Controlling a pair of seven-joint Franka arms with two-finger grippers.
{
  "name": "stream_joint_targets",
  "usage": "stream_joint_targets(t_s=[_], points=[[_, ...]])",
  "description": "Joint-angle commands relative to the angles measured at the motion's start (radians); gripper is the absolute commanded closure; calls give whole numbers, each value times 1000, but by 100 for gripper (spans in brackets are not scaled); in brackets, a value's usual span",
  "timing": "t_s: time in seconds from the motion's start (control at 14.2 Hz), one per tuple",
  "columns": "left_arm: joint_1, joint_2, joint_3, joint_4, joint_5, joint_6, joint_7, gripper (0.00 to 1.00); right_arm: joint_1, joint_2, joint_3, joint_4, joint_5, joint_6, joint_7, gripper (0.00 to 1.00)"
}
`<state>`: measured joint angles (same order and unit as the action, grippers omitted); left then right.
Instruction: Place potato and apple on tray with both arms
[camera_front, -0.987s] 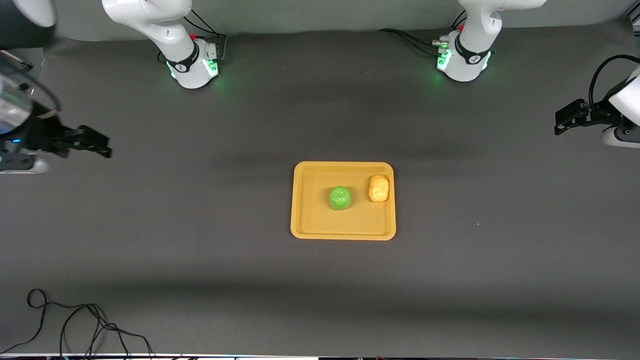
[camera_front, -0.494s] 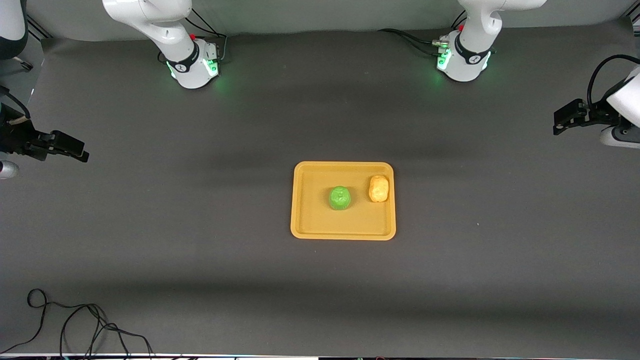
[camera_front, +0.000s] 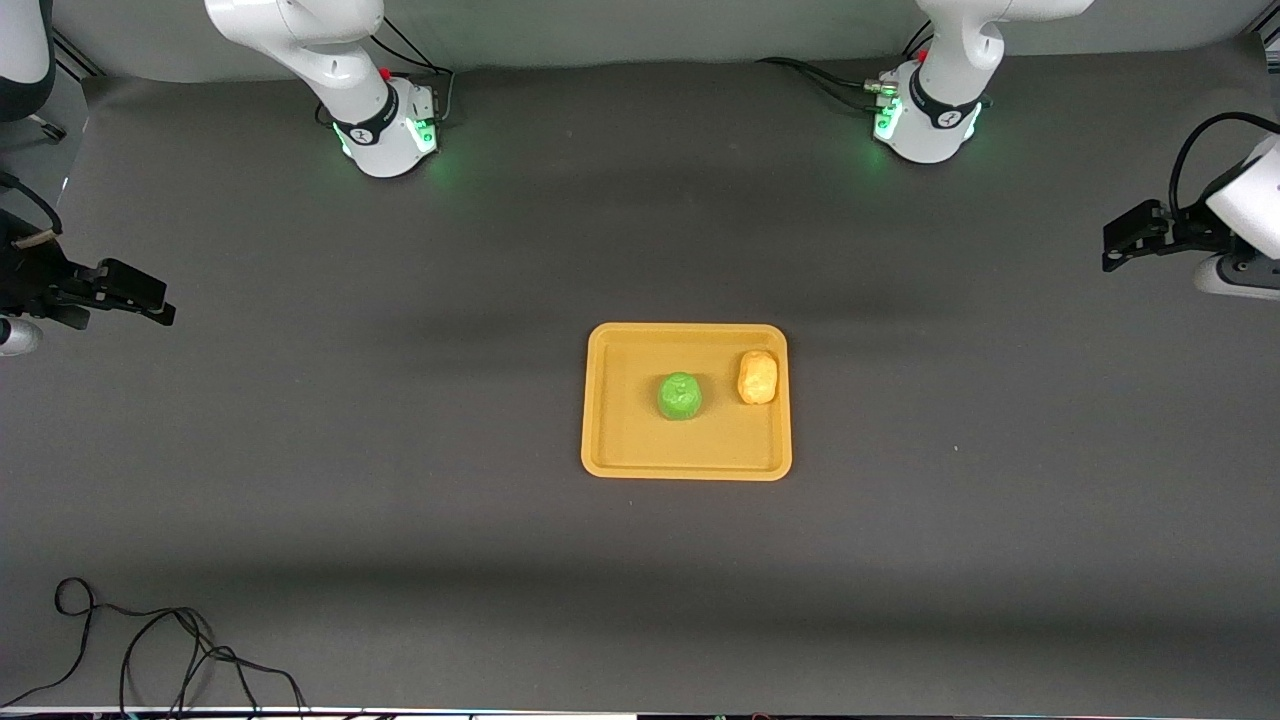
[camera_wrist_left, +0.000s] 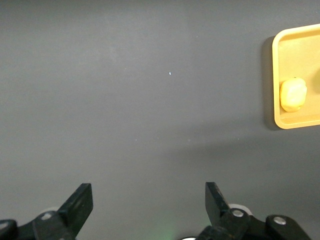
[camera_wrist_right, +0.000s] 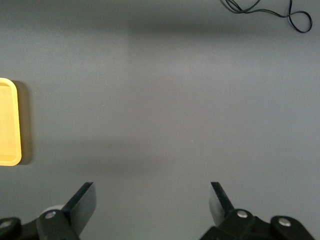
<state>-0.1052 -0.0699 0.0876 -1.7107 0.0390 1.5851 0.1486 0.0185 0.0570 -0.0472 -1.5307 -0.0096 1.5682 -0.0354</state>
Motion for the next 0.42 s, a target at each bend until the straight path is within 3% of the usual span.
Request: stream_joint_targets(t_s=[0.0,0.35], points=[[-11,5,-8,19,13,-14,-23,0,14,-3,-11,-6,-9,4,-15,0],[-11,5,-28,19,13,-20,-47,0,12,-3,-11,-6,-7,0,-14,0]])
